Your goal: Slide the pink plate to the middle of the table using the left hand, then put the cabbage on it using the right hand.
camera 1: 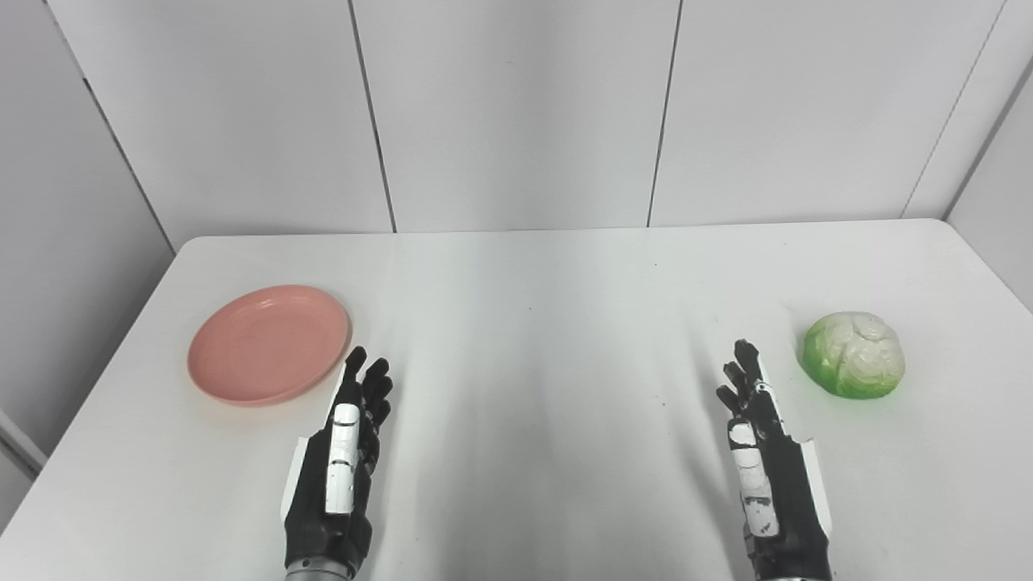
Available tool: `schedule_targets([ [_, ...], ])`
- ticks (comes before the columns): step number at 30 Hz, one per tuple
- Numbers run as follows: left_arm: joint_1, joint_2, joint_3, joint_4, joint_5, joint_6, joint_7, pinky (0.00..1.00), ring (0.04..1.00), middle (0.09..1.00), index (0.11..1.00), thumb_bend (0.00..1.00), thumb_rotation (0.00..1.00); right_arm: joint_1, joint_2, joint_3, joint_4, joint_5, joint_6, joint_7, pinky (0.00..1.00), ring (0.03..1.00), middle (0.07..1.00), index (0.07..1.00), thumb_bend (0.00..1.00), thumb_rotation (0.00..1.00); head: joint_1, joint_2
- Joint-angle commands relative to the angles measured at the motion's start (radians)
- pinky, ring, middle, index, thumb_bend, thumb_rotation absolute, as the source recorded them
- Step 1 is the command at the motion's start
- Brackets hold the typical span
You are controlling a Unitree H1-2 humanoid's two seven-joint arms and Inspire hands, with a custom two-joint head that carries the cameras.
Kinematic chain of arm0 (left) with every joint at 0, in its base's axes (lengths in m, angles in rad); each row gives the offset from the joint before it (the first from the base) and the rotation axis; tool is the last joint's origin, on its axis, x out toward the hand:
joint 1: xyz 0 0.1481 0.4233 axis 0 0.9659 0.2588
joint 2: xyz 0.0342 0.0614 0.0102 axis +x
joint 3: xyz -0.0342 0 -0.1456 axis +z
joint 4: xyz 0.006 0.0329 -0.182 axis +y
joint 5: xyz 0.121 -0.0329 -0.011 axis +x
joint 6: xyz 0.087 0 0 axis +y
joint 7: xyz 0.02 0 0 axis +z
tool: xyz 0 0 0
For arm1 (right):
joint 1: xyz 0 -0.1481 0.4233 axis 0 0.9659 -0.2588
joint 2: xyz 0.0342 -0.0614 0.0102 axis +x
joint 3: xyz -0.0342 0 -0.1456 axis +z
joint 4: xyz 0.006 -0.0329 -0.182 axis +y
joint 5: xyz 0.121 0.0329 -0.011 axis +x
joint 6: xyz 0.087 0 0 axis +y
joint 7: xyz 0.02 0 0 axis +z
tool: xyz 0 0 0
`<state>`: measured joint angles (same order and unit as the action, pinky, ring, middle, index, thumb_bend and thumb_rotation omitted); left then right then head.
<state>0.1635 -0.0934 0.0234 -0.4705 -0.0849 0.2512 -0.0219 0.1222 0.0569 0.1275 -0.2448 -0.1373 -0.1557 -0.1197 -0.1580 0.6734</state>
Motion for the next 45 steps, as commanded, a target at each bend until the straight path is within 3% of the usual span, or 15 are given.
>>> schedule_targets([
  [1, 0.092, 0.023, -0.003, -0.033, 0.009, -0.018, -0.002, 1.0, 0.963, 0.953, 0.969, 0.63, 0.97, 0.052, 0.01, -0.002, -0.022, 0.007, -0.012, 0.007, 0.94, 0.963, 0.982, 0.958, 0.68, 0.99, 0.001, -0.001],
  [23, 0.097, 0.02, -0.008, -0.026, 0.015, -0.024, -0.001, 1.0, 0.966, 0.956, 0.962, 0.62, 0.96, 0.055, 0.007, -0.005, -0.021, 0.01, -0.015, 0.01, 0.93, 0.962, 0.978, 0.953, 0.66, 0.99, 0.02, -0.015],
  [28, 0.106, 0.006, -0.033, 0.007, 0.05, -0.055, 0.006, 1.0, 0.958, 0.953, 0.973, 0.62, 0.97, 0.057, -0.018, -0.026, 0.014, 0.036, -0.046, 0.022, 0.93, 0.961, 0.979, 0.955, 0.66, 1.0, 0.11, -0.073],
  [37, 0.107, -0.027, -0.092, 0.139, 0.116, -0.19, 0.045, 0.99, 0.928, 0.925, 0.948, 0.61, 0.94, 0.047, -0.061, -0.096, 0.139, 0.131, -0.141, 0.079, 0.98, 0.985, 1.0, 0.96, 0.65, 1.0, 0.248, -0.204],
  [40, 0.101, -0.037, -0.107, 0.179, 0.127, -0.224, 0.058, 0.97, 0.918, 0.914, 0.934, 0.59, 0.92, 0.037, -0.07, -0.117, 0.183, 0.151, -0.171, 0.099, 1.0, 0.991, 1.0, 0.961, 0.63, 1.0, 0.307, -0.249],
  [45, 0.09, -0.041, -0.122, 0.23, 0.137, -0.278, 0.066, 0.94, 0.906, 0.902, 0.928, 0.49, 0.89, 0.024, -0.074, -0.142, 0.229, 0.192, -0.197, 0.129, 1.0, 1.0, 1.0, 0.981, 0.66, 1.0, 0.352, -0.284],
])
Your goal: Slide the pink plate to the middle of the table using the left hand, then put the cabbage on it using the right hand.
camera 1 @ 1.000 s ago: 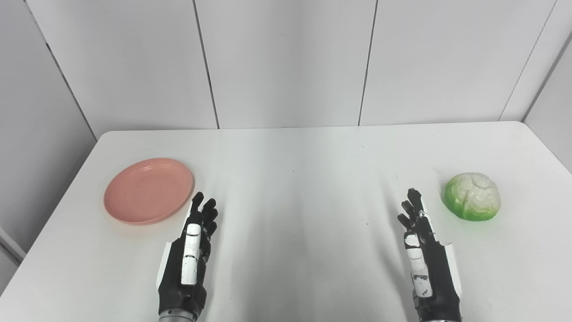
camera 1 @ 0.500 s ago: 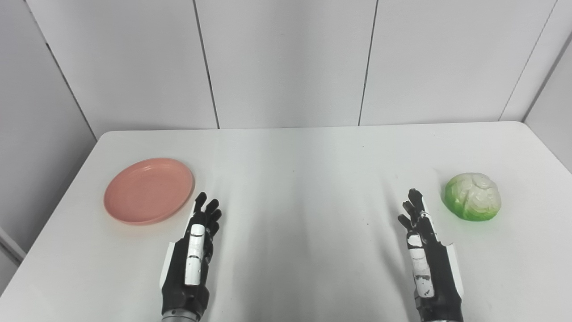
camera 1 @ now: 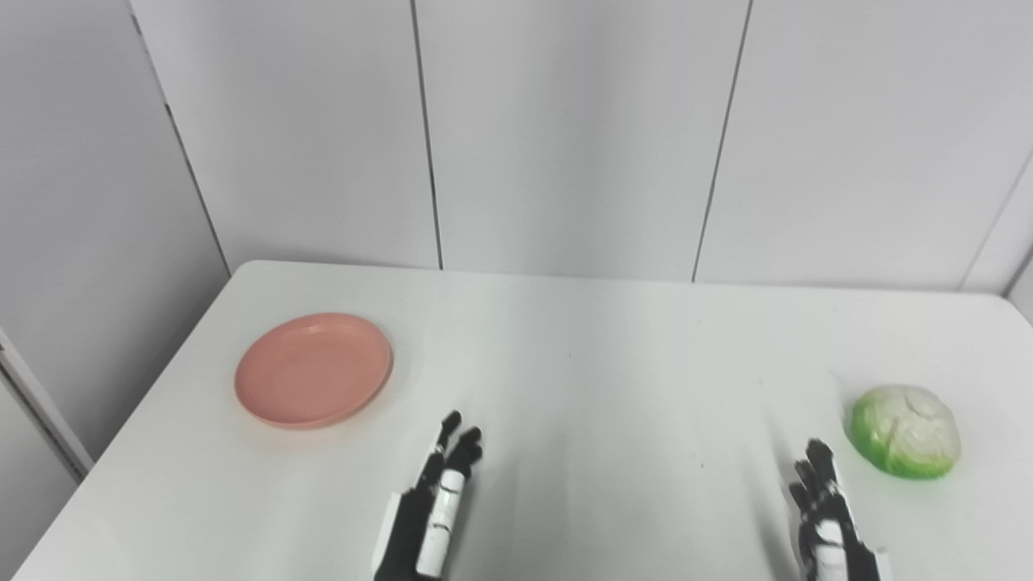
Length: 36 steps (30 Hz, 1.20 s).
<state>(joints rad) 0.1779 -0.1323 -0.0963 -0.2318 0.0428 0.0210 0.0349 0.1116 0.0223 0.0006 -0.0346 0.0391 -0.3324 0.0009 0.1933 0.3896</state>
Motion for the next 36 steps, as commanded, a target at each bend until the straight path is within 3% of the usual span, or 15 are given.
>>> schedule_targets([
  [1, 0.073, -0.002, -0.004, 0.001, 0.013, -0.056, 0.012, 0.93, 0.904, 0.901, 0.925, 0.48, 0.87, 0.033, -0.039, -0.019, 0.025, 0.022, -0.02, 0.013, 1.0, 1.0, 1.0, 0.988, 0.64, 1.0, 0.01, -0.016],
  [10, 0.059, 0.006, -0.001, 0.048, 0.016, -0.093, 0.023, 0.91, 0.89, 0.895, 0.918, 0.41, 0.83, 0.021, -0.024, -0.031, 0.071, 0.02, -0.048, 0.023, 1.0, 1.0, 1.0, 0.989, 0.6, 1.0, -0.002, -0.066],
  [15, 0.055, 0.012, 0.002, 0.036, 0.001, -0.09, 0.012, 0.88, 0.874, 0.874, 0.912, 0.42, 0.82, 0.023, -0.018, -0.03, 0.071, 0.01, -0.044, 0.018, 1.0, 1.0, 1.0, 0.984, 0.58, 1.0, -0.014, -0.067],
  [20, -0.001, 0.026, 0.022, -0.016, -0.025, -0.076, 0.006, 0.89, 0.869, 0.844, 0.884, 0.42, 0.84, 0.024, -0.014, -0.025, 0.072, 0.003, -0.042, 0.018, 1.0, 1.0, 1.0, 0.977, 0.57, 1.0, -0.014, -0.067],
  [25, -0.104, 0.05, 0.082, -0.07, -0.024, -0.075, 0.016, 0.79, 0.799, 0.812, 0.837, 0.54, 0.8, 0.025, -0.003, -0.018, 0.073, -0.008, -0.05, 0.017, 1.0, 1.0, 1.0, 0.974, 0.59, 1.0, -0.029, -0.064],
  [27, -0.173, 0.069, 0.12, -0.1, -0.026, -0.065, 0.022, 0.74, 0.772, 0.791, 0.784, 0.69, 0.8, 0.024, 0.003, -0.016, 0.072, -0.009, -0.05, 0.014, 1.0, 1.0, 1.0, 0.969, 0.58, 1.0, -0.029, -0.064],
  [28, -0.203, 0.081, 0.135, -0.112, -0.03, -0.062, 0.022, 0.79, 0.794, 0.81, 0.799, 0.73, 0.83, 0.023, 0.006, -0.016, 0.075, -0.011, -0.054, 0.012, 1.0, 0.998, 1.0, 0.962, 0.58, 1.0, -0.029, -0.064],
  [33, -0.366, 0.168, 0.216, -0.129, -0.034, -0.031, 0.032, 0.86, 0.844, 0.857, 0.86, 0.77, 0.87, 0.022, 0.011, -0.009, 0.072, -0.024, -0.06, 0.007, 1.0, 0.992, 0.998, 0.959, 0.62, 1.0, -0.032, -0.061],
  [36, -0.465, 0.23, 0.277, -0.084, -0.058, -0.019, 0.041, 0.91, 0.861, 0.861, 0.87, 0.77, 0.9, 0.022, 0.015, -0.006, 0.069, -0.027, -0.058, 0.005, 1.0, 0.989, 0.995, 0.954, 0.6, 1.0, -0.042, -0.056],
])
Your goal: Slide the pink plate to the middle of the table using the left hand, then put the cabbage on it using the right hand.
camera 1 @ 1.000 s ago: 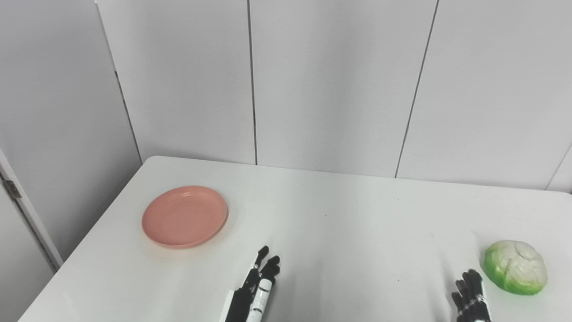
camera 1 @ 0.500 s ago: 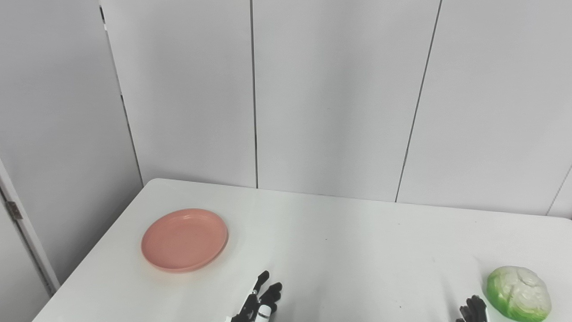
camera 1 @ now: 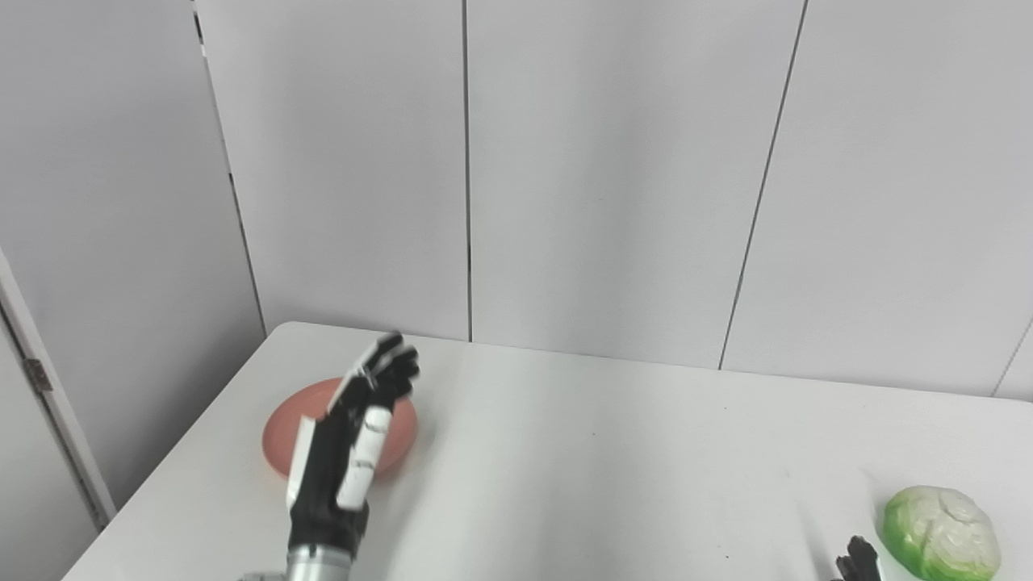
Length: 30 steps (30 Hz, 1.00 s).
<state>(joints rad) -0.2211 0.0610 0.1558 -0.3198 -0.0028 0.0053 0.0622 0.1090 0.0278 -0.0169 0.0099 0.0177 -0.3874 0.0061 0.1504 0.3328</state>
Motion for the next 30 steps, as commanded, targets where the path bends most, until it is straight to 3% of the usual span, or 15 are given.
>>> schedule_targets([
  [1, -0.092, 0.058, 0.044, 0.019, -0.017, -0.001, 0.016, 0.91, 0.855, 0.857, 0.866, 0.76, 0.9, 0.025, 0.01, 0.013, 0.024, -0.007, -0.003, -0.001, 1.0, 0.985, 0.992, 0.95, 0.6, 1.0, -0.003, 0.003],
  [9, -0.248, 0.24, 0.137, 0.218, 0.058, -0.047, 0.051, 0.92, 0.85, 0.866, 0.889, 0.76, 0.93, 0.024, 0.012, 0.015, 0.028, -0.013, -0.017, -0.006, 0.97, 0.955, 0.963, 0.927, 0.61, 1.0, -0.006, 0.015],
  [13, -0.293, 0.298, 0.164, 0.341, 0.057, -0.06, 0.067, 0.9, 0.86, 0.875, 0.903, 0.7, 0.94, 0.023, 0.011, 0.016, 0.028, -0.014, -0.016, -0.006, 0.96, 0.954, 0.961, 0.928, 0.62, 1.0, 0.0, 0.015],
  [14, -0.303, 0.31, 0.167, 0.369, 0.061, -0.054, 0.07, 0.72, 0.781, 0.828, 0.884, 0.71, 0.95, 0.021, 0.011, 0.016, 0.029, -0.014, -0.016, -0.007, 0.96, 0.96, 0.966, 0.932, 0.63, 1.0, 0.0, 0.015],
  [15, -0.326, 0.314, 0.191, 0.42, 0.006, -0.037, 0.062, 0.66, 0.754, 0.811, 0.877, 0.72, 0.96, 0.02, 0.01, 0.017, 0.031, -0.014, -0.016, -0.006, 0.96, 0.962, 0.968, 0.933, 0.63, 1.0, -0.002, 0.016],
  [18, -0.365, 0.324, 0.242, 0.531, -0.103, -0.026, 0.047, 0.47, 0.564, 0.634, 0.736, 0.72, 0.91, 0.019, 0.011, 0.019, 0.033, -0.015, -0.018, -0.007, 0.97, 0.964, 0.97, 0.936, 0.63, 1.0, -0.006, 0.017],
  [19, -0.371, 0.334, 0.253, 0.574, -0.112, -0.038, 0.05, 0.49, 0.561, 0.616, 0.699, 0.71, 0.93, 0.02, 0.011, 0.02, 0.032, -0.015, -0.019, -0.007, 0.97, 0.962, 0.968, 0.934, 0.64, 1.0, -0.007, 0.019],
  [20, -0.374, 0.347, 0.262, 0.619, -0.123, -0.062, 0.045, 0.57, 0.626, 0.657, 0.71, 0.71, 0.96, 0.021, 0.011, 0.021, 0.031, -0.015, -0.02, -0.007, 0.97, 0.958, 0.965, 0.932, 0.64, 1.0, -0.009, 0.019],
  [22, -0.369, 0.359, 0.272, 0.672, -0.13, -0.098, 0.052, 0.79, 0.822, 0.826, 0.849, 0.72, 1.0, 0.022, 0.012, 0.022, 0.027, -0.018, -0.019, -0.008, 0.96, 0.952, 0.963, 0.933, 0.64, 1.0, -0.011, 0.022],
  [23, -0.367, 0.359, 0.277, 0.691, -0.137, -0.118, 0.056, 0.79, 0.822, 0.826, 0.849, 0.72, 1.0, 0.023, 0.012, 0.022, 0.025, -0.018, -0.019, -0.009, 0.96, 0.952, 0.963, 0.933, 0.64, 1.0, -0.011, 0.022],
  [24, -0.364, 0.361, 0.281, 0.714, -0.152, -0.151, 0.046, 0.91, 0.909, 0.897, 0.924, 0.71, 1.0, 0.022, 0.011, 0.023, 0.024, -0.017, -0.018, -0.009, 0.96, 0.954, 0.964, 0.934, 0.63, 1.0, -0.006, 0.024],
  [25, -0.362, 0.367, 0.28, 0.737, -0.153, -0.182, 0.041, 0.95, 0.949, 0.939, 0.956, 0.69, 1.0, 0.021, 0.01, 0.023, 0.024, -0.015, -0.016, -0.008, 0.97, 0.957, 0.967, 0.936, 0.63, 1.0, -0.006, 0.024],
  [27, -0.358, 0.388, 0.271, 0.784, -0.138, -0.227, 0.041, 0.99, 0.985, 0.988, 0.965, 0.66, 1.0, 0.019, 0.009, 0.024, 0.028, -0.012, -0.015, -0.006, 0.98, 0.966, 0.973, 0.941, 0.63, 1.0, -0.003, 0.022],
  [28, -0.355, 0.396, 0.264, 0.792, -0.123, -0.206, 0.056, 0.94, 0.909, 0.901, 0.849, 0.69, 1.0, 0.017, 0.01, 0.024, 0.031, -0.013, -0.016, -0.006, 0.97, 0.967, 0.975, 0.941, 0.63, 1.0, -0.004, 0.019],
  [30, -0.354, 0.407, 0.259, 0.813, -0.117, -0.177, 0.069, 0.98, 0.929, 0.93, 0.891, 0.78, 1.0, 0.015, 0.011, 0.024, 0.036, -0.015, -0.018, -0.008, 0.97, 0.966, 0.973, 0.936, 0.63, 1.0, -0.009, 0.018],
])
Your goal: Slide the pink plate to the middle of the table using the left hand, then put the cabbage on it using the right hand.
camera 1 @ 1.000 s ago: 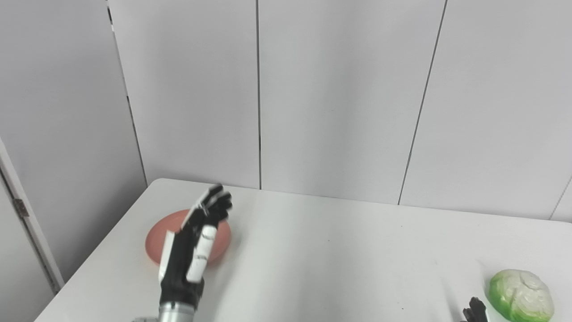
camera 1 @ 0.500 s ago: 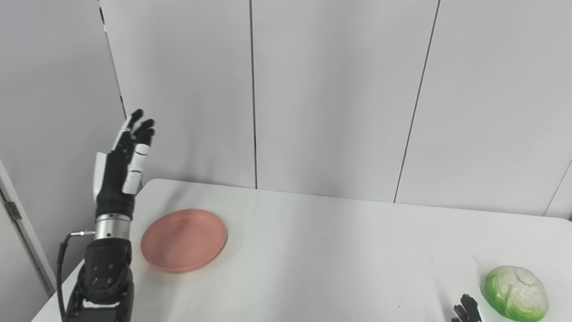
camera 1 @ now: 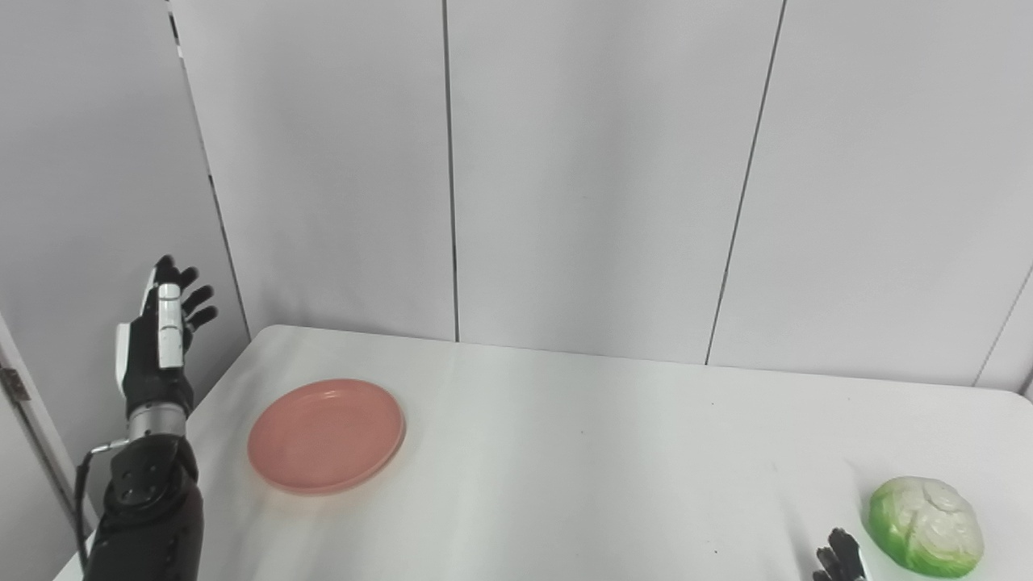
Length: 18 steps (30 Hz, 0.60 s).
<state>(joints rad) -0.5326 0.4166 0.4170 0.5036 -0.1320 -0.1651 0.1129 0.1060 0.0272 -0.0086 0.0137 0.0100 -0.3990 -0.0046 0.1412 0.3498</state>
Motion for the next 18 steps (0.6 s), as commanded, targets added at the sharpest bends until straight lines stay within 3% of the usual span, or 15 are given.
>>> schedule_targets([
  [1, -0.042, 0.054, -0.002, 0.001, 0.01, -0.002, 0.018, 0.99, 0.944, 0.934, 0.898, 0.79, 1.0, 0.017, 0.012, 0.016, 0.033, -0.008, -0.008, 0.002, 0.97, 0.964, 0.97, 0.933, 0.63, 1.0, 0.0, 0.001],
  [6, -0.059, 0.069, 0.001, 0.127, -0.014, -0.013, 0.018, 1.0, 0.982, 0.957, 0.919, 0.82, 1.0, 0.017, 0.014, 0.018, 0.033, -0.009, -0.007, -0.003, 0.96, 0.962, 0.968, 0.935, 0.64, 1.0, -0.004, 0.005],
  [9, -0.084, 0.077, -0.003, 0.237, -0.021, -0.057, 0.01, 1.0, 0.982, 0.951, 0.91, 0.85, 0.97, 0.021, 0.014, 0.019, 0.025, -0.011, -0.004, -0.004, 0.97, 0.966, 0.972, 0.94, 0.65, 1.0, -0.006, 0.009],
  [12, -0.105, 0.085, -0.013, 0.339, -0.033, -0.103, -0.01, 1.0, 0.981, 0.956, 0.918, 0.82, 0.98, 0.025, 0.013, 0.021, 0.019, -0.008, -0.004, -0.001, 0.97, 0.963, 0.969, 0.938, 0.64, 1.0, -0.009, 0.014],
  [18, -0.093, 0.072, -0.043, 0.371, -0.03, -0.099, -0.012, 1.0, 0.959, 0.933, 0.914, 0.8, 0.97, 0.032, 0.013, 0.022, 0.009, -0.012, -0.004, -0.002, 0.94, 0.948, 0.957, 0.932, 0.65, 1.0, -0.01, 0.02],
])
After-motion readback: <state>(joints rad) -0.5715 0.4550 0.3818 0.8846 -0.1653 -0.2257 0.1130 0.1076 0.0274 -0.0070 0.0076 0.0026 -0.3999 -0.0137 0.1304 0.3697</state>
